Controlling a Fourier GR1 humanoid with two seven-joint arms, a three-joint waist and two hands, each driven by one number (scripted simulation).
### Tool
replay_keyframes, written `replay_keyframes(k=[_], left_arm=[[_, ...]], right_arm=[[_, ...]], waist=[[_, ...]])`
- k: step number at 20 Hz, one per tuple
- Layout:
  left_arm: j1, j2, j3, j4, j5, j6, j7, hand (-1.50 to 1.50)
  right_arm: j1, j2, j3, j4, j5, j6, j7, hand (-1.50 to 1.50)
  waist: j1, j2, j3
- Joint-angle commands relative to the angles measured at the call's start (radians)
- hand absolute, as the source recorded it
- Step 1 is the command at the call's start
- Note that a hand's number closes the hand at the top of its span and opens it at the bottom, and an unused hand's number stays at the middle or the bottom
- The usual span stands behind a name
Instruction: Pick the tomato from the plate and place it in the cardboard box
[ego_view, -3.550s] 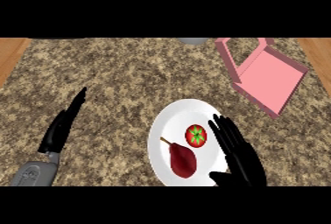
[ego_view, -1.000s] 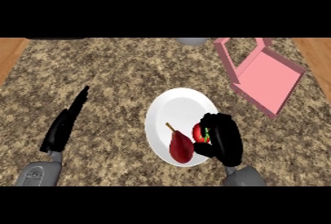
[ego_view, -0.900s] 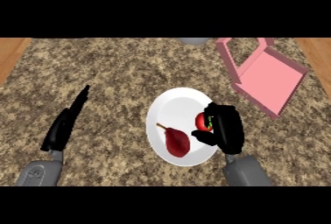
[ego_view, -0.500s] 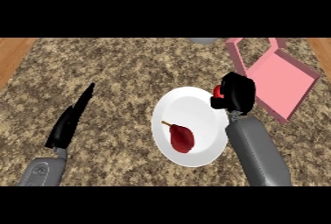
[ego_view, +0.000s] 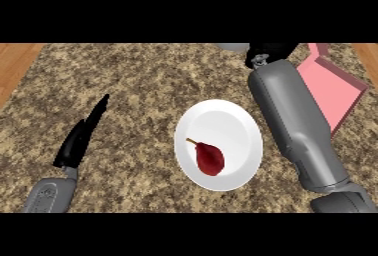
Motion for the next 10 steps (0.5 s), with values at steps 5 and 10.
replay_keyframes(k=[5,10], left_arm=[[0.028,-0.013,0.005,-0.019,0.002,0.013,-0.004,0.0],[0.023,-0.006,0.017,0.012,-0.008,0.02,-0.014,0.0]], right_arm=[[-0.164,-0.062,-0.083,0.141,0.079,-0.023,0.191,1.5],[-0.16,-0.091,-0.119,0.119,0.092,-0.003,0.203,1.5]], waist=[[-0.025,-0.003,0.003],[-0.047,-0.008,0.003]])
